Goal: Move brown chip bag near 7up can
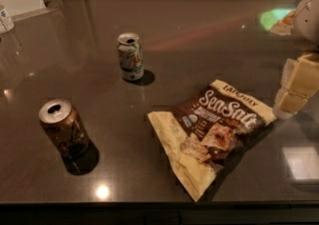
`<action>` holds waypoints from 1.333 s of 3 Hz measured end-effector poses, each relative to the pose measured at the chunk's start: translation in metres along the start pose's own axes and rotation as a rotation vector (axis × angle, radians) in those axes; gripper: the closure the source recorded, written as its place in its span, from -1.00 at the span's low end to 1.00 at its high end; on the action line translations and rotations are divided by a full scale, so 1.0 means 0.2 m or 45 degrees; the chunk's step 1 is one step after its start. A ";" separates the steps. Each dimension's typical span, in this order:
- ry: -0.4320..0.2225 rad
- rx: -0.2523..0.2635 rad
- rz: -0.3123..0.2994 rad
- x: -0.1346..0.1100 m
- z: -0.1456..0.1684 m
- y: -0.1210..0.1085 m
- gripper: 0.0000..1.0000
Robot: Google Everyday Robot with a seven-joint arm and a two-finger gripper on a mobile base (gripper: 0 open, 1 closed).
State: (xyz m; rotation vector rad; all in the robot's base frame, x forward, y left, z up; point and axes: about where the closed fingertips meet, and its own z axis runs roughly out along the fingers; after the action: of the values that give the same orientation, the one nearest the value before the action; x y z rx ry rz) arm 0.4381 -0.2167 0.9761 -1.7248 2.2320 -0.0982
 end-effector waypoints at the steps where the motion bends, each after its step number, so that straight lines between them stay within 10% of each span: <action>1: -0.003 -0.007 0.000 0.01 0.02 0.01 -1.00; 4: -0.089 -0.149 -0.023 0.07 0.29 0.10 -1.00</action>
Offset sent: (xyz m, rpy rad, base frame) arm -0.0071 -0.0080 -0.0427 0.0333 0.0801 0.0211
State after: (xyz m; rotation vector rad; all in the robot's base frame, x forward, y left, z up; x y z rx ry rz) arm 0.4337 -0.2165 0.9127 -1.7790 2.2117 0.0889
